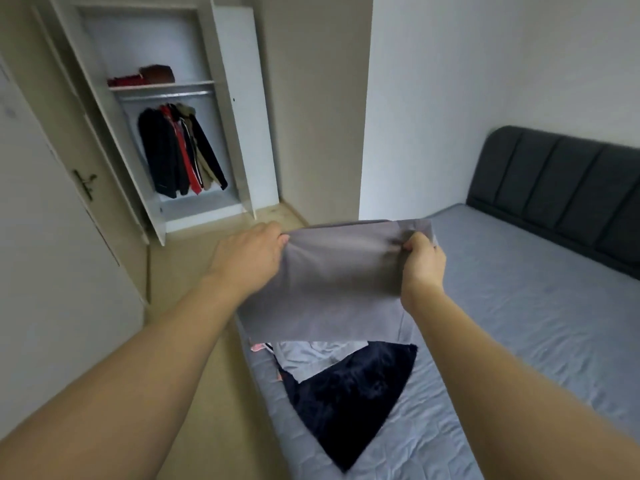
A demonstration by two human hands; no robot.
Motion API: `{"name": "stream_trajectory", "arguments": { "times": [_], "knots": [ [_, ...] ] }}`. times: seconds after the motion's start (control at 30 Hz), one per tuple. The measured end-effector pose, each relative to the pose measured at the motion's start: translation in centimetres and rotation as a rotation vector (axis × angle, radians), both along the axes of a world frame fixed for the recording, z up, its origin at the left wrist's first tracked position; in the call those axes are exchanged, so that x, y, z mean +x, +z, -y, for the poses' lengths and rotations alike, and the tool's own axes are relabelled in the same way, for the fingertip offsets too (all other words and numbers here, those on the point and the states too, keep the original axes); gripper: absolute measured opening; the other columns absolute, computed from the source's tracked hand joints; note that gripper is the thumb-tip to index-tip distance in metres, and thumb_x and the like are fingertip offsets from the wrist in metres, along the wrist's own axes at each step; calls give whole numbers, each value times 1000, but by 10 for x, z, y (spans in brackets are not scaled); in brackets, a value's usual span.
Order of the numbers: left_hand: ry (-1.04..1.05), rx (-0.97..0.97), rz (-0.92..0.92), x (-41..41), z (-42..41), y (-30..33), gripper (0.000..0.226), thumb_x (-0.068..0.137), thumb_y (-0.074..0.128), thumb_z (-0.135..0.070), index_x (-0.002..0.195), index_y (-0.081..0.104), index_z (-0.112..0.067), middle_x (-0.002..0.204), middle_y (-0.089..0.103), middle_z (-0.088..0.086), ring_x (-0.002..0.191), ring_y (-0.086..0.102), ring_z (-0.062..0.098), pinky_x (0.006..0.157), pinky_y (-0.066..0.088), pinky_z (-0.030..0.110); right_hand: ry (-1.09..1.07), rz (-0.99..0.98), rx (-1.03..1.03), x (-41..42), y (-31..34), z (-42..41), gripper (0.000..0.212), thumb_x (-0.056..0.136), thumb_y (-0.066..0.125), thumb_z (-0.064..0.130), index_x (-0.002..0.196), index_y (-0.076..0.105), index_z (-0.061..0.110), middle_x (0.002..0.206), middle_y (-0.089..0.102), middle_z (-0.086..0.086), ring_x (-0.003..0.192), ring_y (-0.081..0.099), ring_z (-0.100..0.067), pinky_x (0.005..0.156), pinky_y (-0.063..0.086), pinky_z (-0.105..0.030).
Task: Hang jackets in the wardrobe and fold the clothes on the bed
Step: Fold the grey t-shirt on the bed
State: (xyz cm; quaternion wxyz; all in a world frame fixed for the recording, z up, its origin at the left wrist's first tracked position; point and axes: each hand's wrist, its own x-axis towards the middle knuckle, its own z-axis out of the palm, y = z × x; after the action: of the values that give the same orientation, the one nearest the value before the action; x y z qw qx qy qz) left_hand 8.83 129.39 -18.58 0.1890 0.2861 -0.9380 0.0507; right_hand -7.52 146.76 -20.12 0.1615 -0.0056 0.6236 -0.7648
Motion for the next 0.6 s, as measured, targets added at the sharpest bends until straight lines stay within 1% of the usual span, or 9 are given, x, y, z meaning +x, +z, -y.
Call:
{"name": "stream_trajectory", "arguments": {
  "times": [0.07, 0.17, 0.23, 0.37, 0.4, 0.47, 0.53, 0.57, 0.6],
  "knots": [
    [11, -125, -10, 16, 22, 25, 30, 105, 27, -38, 104, 52, -20, 101, 63, 3, 92, 60, 29, 68, 41, 36, 11, -42, -44, 14, 25, 24, 19, 90, 45, 17, 72, 43, 15, 68, 35, 2, 63, 30, -14, 58, 25, -29],
    [29, -355, -50, 28, 65, 47, 35, 105, 26, -39, 100, 55, -17, 87, 64, 2, 76, 62, 27, 57, 42, 34, 40, -70, -114, 19, 47, 66, 21, 89, 50, 23, 69, 48, 17, 66, 40, 5, 64, 33, -13, 60, 27, -28],
    [33, -411, -15, 30, 99, 54, 34, 105, 25, -37, 97, 52, -17, 79, 63, 1, 67, 61, 26, 54, 38, 33, 66, -94, -133, 14, 50, 101, 18, 88, 52, 26, 72, 50, 19, 69, 42, 5, 68, 37, -14, 62, 31, -27],
    [4, -498, 15, 18, 184, 65, 30, 105, 26, -35, 97, 49, -17, 69, 56, -2, 58, 55, 24, 50, 41, 32, 84, -206, -161, -10, 50, 186, 22, 93, 52, 25, 73, 46, 20, 73, 48, 5, 69, 43, -13, 64, 36, -25],
    [-10, -518, -8, 11, 206, 69, 30, 105, 27, -35, 96, 49, -17, 67, 54, -2, 56, 54, 24, 50, 43, 32, 86, -224, -180, -20, 50, 212, 20, 95, 52, 28, 77, 48, 21, 79, 53, 5, 73, 47, -12, 69, 40, -25],
    [-45, -544, -42, -5, 252, 80, 28, 105, 29, -34, 92, 47, -17, 63, 49, -4, 52, 52, 22, 48, 46, 34, 88, -233, -231, -42, 54, 265, 17, 96, 53, 36, 90, 51, 20, 98, 61, 0, 86, 54, -13, 86, 46, -29],
    [-61, -587, -48, -23, 302, 96, 26, 105, 32, -33, 90, 46, -16, 62, 48, -4, 50, 50, 22, 46, 42, 32, 85, -213, -269, -66, 63, 319, 24, 95, 55, 38, 107, 49, 18, 122, 61, -8, 99, 53, -16, 103, 43, -37],
    [-65, -602, -52, -29, 329, 103, 27, 105, 33, -33, 90, 47, -15, 62, 48, -3, 49, 49, 23, 44, 39, 31, 81, -202, -277, -73, 68, 346, 28, 96, 56, 34, 115, 50, 14, 128, 59, -10, 100, 53, -16, 104, 42, -36],
    [-65, -611, -56, -35, 357, 110, 27, 105, 34, -33, 90, 47, -14, 61, 47, -2, 47, 47, 23, 44, 37, 30, 81, -200, -296, -79, 76, 374, 32, 97, 55, 28, 122, 52, 8, 126, 60, -11, 97, 55, -15, 101, 43, -33]
  ]
}}
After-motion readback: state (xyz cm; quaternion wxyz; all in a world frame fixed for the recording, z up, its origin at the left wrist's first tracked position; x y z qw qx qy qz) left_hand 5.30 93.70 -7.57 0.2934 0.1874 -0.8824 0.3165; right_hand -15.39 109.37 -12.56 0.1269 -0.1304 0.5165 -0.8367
